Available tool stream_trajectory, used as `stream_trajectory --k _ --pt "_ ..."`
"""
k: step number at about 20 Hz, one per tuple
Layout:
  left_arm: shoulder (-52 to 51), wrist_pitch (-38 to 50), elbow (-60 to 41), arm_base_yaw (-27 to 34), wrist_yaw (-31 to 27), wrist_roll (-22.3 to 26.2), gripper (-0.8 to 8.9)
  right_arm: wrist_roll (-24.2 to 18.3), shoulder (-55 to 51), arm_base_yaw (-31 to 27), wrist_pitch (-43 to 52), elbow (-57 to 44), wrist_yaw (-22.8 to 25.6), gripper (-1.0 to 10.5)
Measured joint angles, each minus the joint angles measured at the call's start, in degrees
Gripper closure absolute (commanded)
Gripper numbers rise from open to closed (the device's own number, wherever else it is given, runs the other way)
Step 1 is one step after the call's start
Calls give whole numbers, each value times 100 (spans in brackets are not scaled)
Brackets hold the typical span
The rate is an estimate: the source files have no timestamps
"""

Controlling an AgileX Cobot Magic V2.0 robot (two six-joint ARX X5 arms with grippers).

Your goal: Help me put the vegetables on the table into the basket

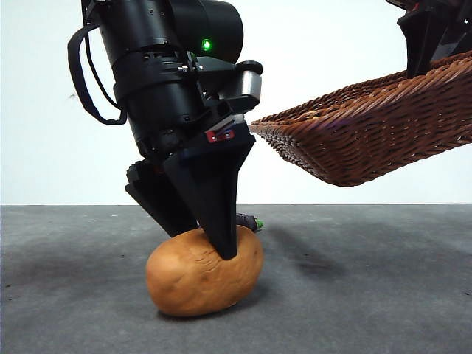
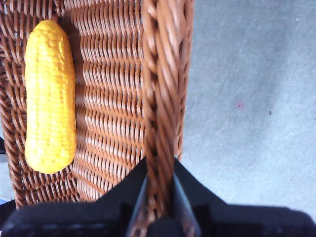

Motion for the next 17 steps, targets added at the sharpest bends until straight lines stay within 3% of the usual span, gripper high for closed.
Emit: stream_trajectory --k 4,9,14,17 --pt "-389 -586 20 0 -2 -74 822 0 0 -2 7 0 2 958" --pt "-1770 -866 52 0 0 -955 821 -2 0 2 4 0 2 958" --pt "-2767 -621 52 -225 -461 -1657 822 24 0 245 35 0 61 958" --pt "-2977 184 52 -428 -63 -1735 822 166 0 566 188 0 63 958"
